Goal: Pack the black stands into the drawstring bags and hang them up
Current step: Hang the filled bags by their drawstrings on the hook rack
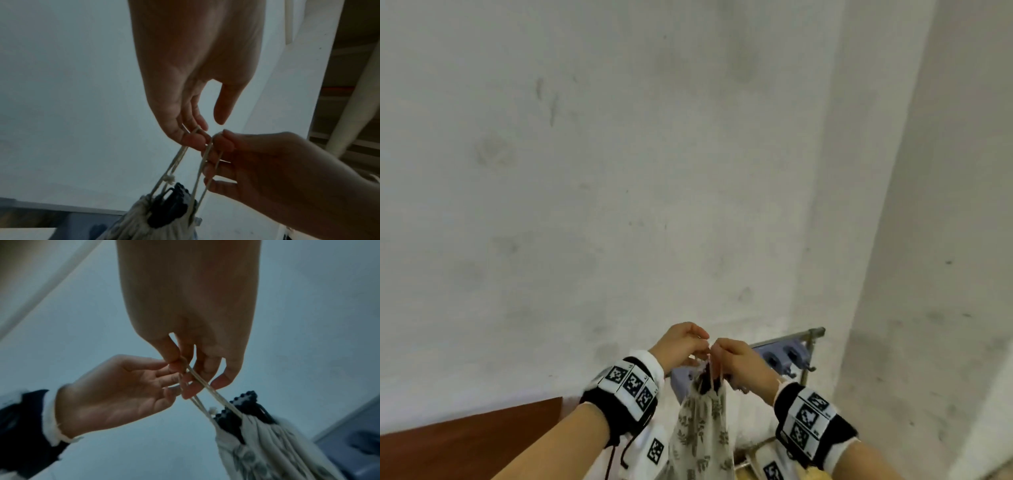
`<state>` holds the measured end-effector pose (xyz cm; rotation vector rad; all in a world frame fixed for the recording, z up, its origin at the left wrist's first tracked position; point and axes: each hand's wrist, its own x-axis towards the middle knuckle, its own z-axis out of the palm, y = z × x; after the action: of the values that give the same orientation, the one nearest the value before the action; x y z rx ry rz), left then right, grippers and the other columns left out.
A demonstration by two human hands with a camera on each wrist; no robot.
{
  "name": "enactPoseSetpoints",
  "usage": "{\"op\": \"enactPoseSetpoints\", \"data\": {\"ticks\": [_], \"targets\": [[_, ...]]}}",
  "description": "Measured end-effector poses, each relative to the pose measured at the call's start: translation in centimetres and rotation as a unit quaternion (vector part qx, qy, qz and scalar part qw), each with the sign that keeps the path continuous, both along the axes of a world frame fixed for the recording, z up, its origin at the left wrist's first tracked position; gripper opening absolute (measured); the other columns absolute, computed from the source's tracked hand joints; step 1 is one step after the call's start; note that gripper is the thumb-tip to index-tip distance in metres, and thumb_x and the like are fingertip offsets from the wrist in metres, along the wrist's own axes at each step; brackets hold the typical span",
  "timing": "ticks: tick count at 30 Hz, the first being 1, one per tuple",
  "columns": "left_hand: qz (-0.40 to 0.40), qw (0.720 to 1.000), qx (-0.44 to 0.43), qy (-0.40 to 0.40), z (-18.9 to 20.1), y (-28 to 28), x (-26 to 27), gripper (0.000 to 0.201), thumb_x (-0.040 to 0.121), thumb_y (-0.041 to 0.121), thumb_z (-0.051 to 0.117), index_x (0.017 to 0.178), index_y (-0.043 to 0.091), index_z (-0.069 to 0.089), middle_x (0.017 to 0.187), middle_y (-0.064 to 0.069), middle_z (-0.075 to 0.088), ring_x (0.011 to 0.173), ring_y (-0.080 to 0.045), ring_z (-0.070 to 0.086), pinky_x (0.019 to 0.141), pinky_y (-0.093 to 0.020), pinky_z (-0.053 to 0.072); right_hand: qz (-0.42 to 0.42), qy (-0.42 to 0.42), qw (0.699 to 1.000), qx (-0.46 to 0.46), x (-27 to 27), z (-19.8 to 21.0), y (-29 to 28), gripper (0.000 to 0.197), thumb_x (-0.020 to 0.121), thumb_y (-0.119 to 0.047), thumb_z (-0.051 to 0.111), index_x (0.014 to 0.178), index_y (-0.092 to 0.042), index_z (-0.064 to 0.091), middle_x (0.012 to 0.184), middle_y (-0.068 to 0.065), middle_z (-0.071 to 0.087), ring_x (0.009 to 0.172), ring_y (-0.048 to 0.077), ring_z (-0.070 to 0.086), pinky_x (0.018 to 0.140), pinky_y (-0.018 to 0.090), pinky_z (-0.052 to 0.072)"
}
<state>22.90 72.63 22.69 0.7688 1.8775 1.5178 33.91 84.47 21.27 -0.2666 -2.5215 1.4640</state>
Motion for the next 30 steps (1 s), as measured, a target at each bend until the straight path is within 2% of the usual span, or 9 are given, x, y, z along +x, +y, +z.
{"op": "enactPoseSetpoints", "data": {"ticks": [2, 5, 8, 10, 12, 18, 24, 26, 30], "targets": [[-0.026, 0.999, -0.022, 0.004, -0.7, 3.1, 2.1, 0.009, 0.092, 0.006, 0.053, 0.1, 0.008, 0.054, 0.084, -0.008, 0.061, 0.077, -0.019, 0.061, 0.07, -0.028, 0.051, -0.01, -0.007, 1.0, -0.01, 2.2, -0.6, 2.4, 0.025, 0.103, -0.016, 0.04, 0.087, -0.001, 0.051, 0.066, 0.008, 0.048, 0.06, 0.012, 0.045, 0.062, 0.03, 0.035], [-0.015, 0.999, -0.038, 0.005, -2.0, 6.6, 4.9, 0.004, 0.096, 0.009, 0.05, 0.1, 0.008, 0.049, 0.082, -0.007, 0.057, 0.071, -0.016, 0.058, 0.06, -0.024, 0.051, -0.004, -0.041, 0.999, -0.011, 5.0, -1.7, 5.2, 0.03, 0.102, -0.019, 0.041, 0.104, 0.008, 0.054, 0.088, 0.025, 0.053, 0.076, 0.024, 0.051, 0.072, 0.037, 0.041], [0.012, 0.998, -0.042, -0.033, -3.3, 9.4, 6.9, 0.009, 0.095, 0.01, 0.049, 0.087, 0.008, 0.051, 0.074, -0.008, 0.055, 0.061, -0.018, 0.057, 0.061, -0.029, 0.05, 0.002, -0.063, 0.997, -0.033, 6.9, -3.1, 7.6, 0.023, 0.099, -0.011, 0.045, 0.079, -0.002, 0.052, 0.068, 0.004, 0.048, 0.06, 0.011, 0.044, 0.065, 0.027, 0.034], [-0.011, 0.992, -0.038, -0.119, -4.2, 10.7, 8.1, 0.023, 0.098, 0.018, 0.047, 0.079, 0.009, 0.053, 0.064, -0.007, 0.058, 0.051, -0.018, 0.058, 0.064, -0.033, 0.049, 0.003, -0.07, 0.996, -0.046, 7.8, -4.1, 8.9, 0.021, 0.099, -0.013, 0.048, 0.088, -0.004, 0.063, 0.075, -0.004, 0.06, 0.067, 0.0, 0.054, 0.069, 0.017, 0.04], [-0.036, 0.987, -0.054, -0.148, -4.9, 11.6, 8.8, 0.03, 0.1, 0.028, 0.044, 0.078, 0.009, 0.054, 0.066, -0.006, 0.059, 0.056, -0.019, 0.058, 0.064, -0.031, 0.049, 0.004, -0.07, 0.996, -0.047, 8.2, -5.5, 10.2, 0.023, 0.099, -0.019, 0.05, 0.106, -0.006, 0.068, 0.095, 0.002, 0.07, 0.088, 0.012, 0.065, 0.082, 0.028, 0.049], [-0.123, 0.973, -0.066, -0.182, -6.7, 13.0, 8.8, 0.04, 0.095, 0.045, 0.048, 0.089, 0.007, 0.058, 0.077, -0.012, 0.064, 0.068, -0.025, 0.064, 0.063, -0.028, 0.051, -0.015, -0.071, 0.997, 0.04, 8.9, -6.9, 13.1, 0.034, 0.097, -0.024, 0.052, 0.064, -0.021, 0.062, 0.063, -0.002, 0.057, 0.059, 0.012, 0.049, 0.063, 0.027, 0.038], [-0.142, 0.975, -0.107, -0.134, -7.3, 14.5, 8.1, 0.04, 0.099, 0.044, 0.038, 0.099, 0.007, 0.051, 0.07, -0.012, 0.054, 0.057, -0.022, 0.058, 0.062, -0.028, 0.046, -0.02, -0.074, 0.995, -0.062, 7.4, -8.8, 14.7, 0.028, 0.089, -0.035, 0.061, 0.08, -0.009, 0.055, 0.068, 0.003, 0.057, 0.056, 0.014, 0.047, 0.057, 0.028, 0.037], [-0.146, 0.975, -0.125, -0.116, -7.7, 14.4, 7.0, 0.034, 0.101, 0.038, 0.035, 0.105, 0.008, 0.049, 0.064, -0.011, 0.055, 0.06, -0.024, 0.056, 0.06, -0.028, 0.042, 0.022, -0.1, 0.99, -0.098, 6.4, -9.7, 14.9, 0.014, 0.095, -0.025, 0.055, 0.091, -0.012, 0.056, 0.073, -0.005, 0.065, 0.058, 0.012, 0.049, 0.054, 0.023, 0.037], [-0.102, 0.981, -0.152, -0.07, -9.5, 13.8, 3.7, 0.011, 0.1, 0.015, 0.04, 0.106, 0.007, 0.046, 0.06, -0.01, 0.055, 0.056, -0.019, 0.057, 0.054, -0.026, 0.04, 0.073, -0.103, 0.988, -0.093, 3.5, -11.4, 15.6, 0.029, 0.095, -0.005, 0.052, 0.07, -0.015, 0.063, 0.061, -0.004, 0.061, 0.049, 0.009, 0.044, 0.054, 0.022, 0.036]]}}
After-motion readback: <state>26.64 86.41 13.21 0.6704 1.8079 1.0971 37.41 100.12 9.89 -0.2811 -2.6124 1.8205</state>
